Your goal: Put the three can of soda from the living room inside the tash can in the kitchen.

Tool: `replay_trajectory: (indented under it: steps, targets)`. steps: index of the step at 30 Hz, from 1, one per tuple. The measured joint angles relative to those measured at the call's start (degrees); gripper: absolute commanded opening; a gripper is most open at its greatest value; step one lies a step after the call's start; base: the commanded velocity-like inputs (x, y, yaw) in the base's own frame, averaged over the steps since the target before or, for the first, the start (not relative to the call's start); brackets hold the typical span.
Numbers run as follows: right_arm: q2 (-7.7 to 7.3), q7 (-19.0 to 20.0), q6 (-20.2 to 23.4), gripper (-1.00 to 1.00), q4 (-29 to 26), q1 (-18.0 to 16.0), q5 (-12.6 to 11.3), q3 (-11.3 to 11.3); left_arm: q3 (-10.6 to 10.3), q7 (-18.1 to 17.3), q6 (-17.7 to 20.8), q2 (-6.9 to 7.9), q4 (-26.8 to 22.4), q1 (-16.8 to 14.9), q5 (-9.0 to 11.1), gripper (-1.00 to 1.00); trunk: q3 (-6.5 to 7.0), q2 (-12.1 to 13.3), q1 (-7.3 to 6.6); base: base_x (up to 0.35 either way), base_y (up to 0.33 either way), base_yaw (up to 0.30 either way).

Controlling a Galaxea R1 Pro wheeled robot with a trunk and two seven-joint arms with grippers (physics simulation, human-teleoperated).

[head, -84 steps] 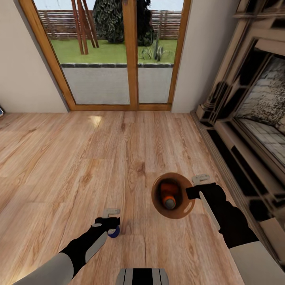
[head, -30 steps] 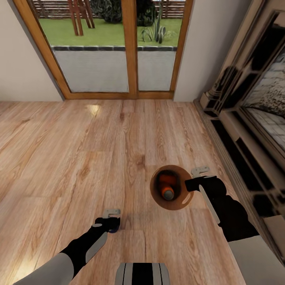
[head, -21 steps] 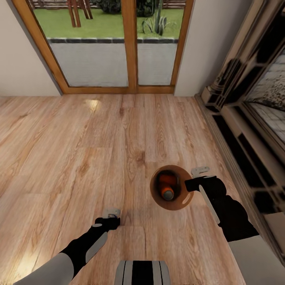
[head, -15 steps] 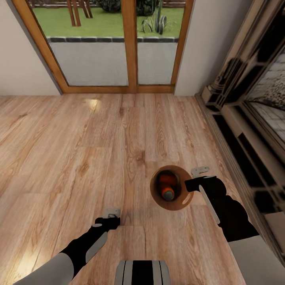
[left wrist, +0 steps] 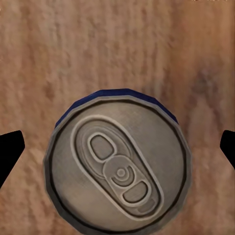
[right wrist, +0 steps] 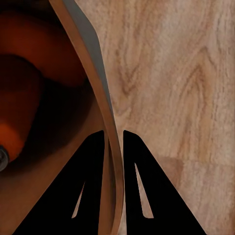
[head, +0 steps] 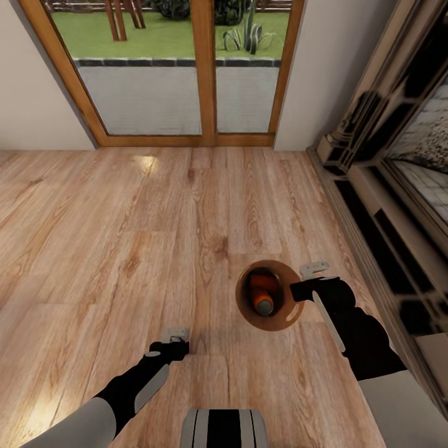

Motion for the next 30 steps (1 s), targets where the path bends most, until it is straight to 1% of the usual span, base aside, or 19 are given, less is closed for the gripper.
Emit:
replay_trajectory:
  steps: [2,6,14,15,24,30]
  targets:
    - [0.04,0.0,0.0,-1.00,0.0,0.0,-0.2,0.0,0.0,0.0,0.0,0.00,0.0,0.0,0.0,1.00,0.00,0.0,0.00,0.000,0.000,0.000]
    - [0.09,0.0,0.0,-1.00,0.0,0.0,-0.1,0.0,0.2,0.0,0.0,-0.02,0.1,0.0,0.0,1.00,-0.88,0.0,0.11,0.000,0.000,0.000]
    - [0.12,0.0,0.0,-1.00,0.0,0.0,-0.1,0.0,0.0,0.0,0.0,-0.02,0.1,0.0,0.0,1.00,-0.89,-0.1,0.10,0.000,0.000,0.000]
    - [0.12,0.0,0.0,-1.00,0.0,0.0,-0.1,0.0,0.0,0.0,0.0,-0.02,0.1,0.0,0.0,-1.00,-0.89,-0.1,0.10,0.000,0.000,0.000]
    - [0.11,0.0,0.0,-1.00,0.0,0.1,0.1,0.1,0.3,0.1,-0.1,-0.08,0.2,0.0,0.1,-1.00,-0.89,-0.1,0.10,0.000,0.000,0.000]
    - [0.24,0.0,0.0,-1.00,0.0,0.2,-0.2,0.2,0.3,0.0,0.0,-0.09,0.3,0.0,0.1,-1.00,0.44,0.0,-0.06,0.000,0.000,0.000]
